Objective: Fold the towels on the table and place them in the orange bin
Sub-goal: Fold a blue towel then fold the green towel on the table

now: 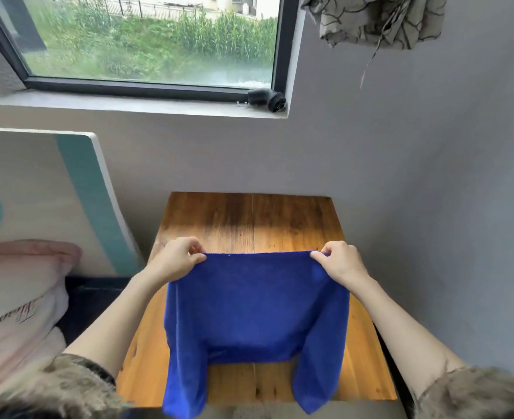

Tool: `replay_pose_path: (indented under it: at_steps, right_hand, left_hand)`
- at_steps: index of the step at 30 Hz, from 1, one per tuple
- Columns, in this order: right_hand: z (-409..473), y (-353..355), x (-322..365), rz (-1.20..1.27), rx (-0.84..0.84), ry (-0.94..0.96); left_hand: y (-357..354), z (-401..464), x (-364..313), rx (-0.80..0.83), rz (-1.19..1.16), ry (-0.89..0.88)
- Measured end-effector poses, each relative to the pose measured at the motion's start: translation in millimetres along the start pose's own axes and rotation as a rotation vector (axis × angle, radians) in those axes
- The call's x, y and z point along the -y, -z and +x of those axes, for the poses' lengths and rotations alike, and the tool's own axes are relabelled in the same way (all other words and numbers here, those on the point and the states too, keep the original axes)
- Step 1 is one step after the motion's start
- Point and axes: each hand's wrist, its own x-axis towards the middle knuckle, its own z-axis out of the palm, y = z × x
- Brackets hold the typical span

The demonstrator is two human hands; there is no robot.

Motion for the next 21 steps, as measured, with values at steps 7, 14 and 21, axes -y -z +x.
replay_pose_path:
  at_steps: [7,14,21]
  right_hand:
    - [122,-33,1,0.059,0.032,-0.001]
    - [160,-100,-2,0.053,0.248,0.025]
    - [136,-173,7,0.014,0.497,0.057]
  left_hand:
    - [-30,112,-4,-0.133,-0.038,0.106]
    - [-75,146,45,-0.051,-0.077,0.192]
    - [-114,115,124,0.147,-0.06,0.415]
